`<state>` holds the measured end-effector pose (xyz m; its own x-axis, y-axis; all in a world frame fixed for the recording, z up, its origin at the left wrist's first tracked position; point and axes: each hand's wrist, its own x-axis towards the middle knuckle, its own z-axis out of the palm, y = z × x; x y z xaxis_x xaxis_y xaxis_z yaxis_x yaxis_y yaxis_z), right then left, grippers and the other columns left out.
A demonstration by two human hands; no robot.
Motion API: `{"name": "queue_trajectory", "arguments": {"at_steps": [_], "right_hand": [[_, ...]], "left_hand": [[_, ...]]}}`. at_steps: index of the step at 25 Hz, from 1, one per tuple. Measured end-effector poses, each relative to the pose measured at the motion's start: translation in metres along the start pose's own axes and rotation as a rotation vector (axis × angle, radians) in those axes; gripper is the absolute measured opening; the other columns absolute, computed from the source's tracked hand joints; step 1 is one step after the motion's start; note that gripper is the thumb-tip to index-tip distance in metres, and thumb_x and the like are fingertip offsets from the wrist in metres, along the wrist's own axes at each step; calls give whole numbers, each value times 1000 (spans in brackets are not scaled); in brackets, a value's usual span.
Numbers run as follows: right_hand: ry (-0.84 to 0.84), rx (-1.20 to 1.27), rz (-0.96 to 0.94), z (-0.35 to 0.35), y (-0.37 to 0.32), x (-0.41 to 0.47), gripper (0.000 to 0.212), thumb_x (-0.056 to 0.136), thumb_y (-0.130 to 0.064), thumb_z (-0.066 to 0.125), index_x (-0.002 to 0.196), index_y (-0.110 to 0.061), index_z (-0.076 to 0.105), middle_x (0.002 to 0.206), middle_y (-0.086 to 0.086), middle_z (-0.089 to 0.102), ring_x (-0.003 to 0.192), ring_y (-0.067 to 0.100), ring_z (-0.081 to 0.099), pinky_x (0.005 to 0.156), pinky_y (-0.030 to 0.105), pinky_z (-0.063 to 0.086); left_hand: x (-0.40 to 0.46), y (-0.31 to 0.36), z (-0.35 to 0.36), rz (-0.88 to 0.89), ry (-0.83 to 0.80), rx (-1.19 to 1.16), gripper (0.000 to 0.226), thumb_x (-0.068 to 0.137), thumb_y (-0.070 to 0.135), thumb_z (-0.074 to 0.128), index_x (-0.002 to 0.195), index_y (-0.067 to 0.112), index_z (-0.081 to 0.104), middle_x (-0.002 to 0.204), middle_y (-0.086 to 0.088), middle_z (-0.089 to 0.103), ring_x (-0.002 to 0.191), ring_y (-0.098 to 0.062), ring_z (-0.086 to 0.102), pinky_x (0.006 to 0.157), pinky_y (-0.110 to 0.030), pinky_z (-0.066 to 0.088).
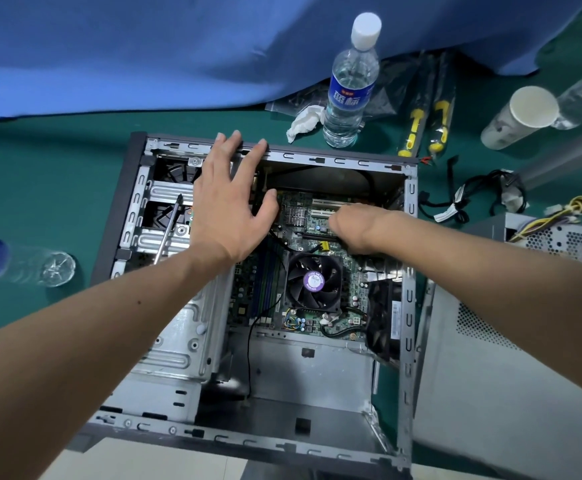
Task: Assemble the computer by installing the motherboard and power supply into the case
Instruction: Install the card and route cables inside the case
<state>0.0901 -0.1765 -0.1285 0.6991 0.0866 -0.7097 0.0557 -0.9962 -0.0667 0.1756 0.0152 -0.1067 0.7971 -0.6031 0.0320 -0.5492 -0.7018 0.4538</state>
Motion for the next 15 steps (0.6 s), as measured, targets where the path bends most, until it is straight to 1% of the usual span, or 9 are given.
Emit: {"name": "queue_trajectory", "arguments": {"at_steps": [2,4,6,9,12,15], "right_hand": [[13,25,41,-4,5,1,28,87,5,57,74,-16,44,78,1,49,68,15,49,68,29,47],[-13,4,78,-7,7,3,33,87,-1,62,71,-18,39,75,0,46,63,13,46,62,27,43],[-54,-28,96,-6,4,2,30,87,-2,62,73,-17,40,76,0,46,63,13,46,61,27,42],[-83,-62,71,-4,2,2,24,89,-3,61,78,-14,43,75,0,46,63,13,46,57,24,40],[-54,-82,22,-5,-1,1,27,89,-1,56,75,-14,38,74,-1,41,74,19,49,65,28,42],[-33,-50,16,-3,-1,0,33,87,2,55,71,-19,34,76,-2,40,74,19,46,66,30,40]], "left_hand": [[3,1,0,3,1,6,63,91,42,50,151,27,35,161,-7,19,151,-23,8,116,-45,21],[4,-2,-2,-2,0,10,63,91,42,49,151,27,36,161,-7,19,151,-24,8,117,-45,21],[1,-4,-1,-8,-4,8,64,90,43,49,151,27,36,161,-7,19,151,-24,8,117,-46,21],[0,-4,-2,-2,2,9,64,90,44,48,150,27,36,161,-8,20,151,-24,9,116,-47,22],[2,-3,-3,-8,7,11,64,90,44,48,150,27,36,161,-7,20,151,-24,9,116,-46,22],[1,-3,-2,-10,-1,10,64,90,43,49,151,27,36,162,-6,19,151,-24,8,117,-46,21]]}}
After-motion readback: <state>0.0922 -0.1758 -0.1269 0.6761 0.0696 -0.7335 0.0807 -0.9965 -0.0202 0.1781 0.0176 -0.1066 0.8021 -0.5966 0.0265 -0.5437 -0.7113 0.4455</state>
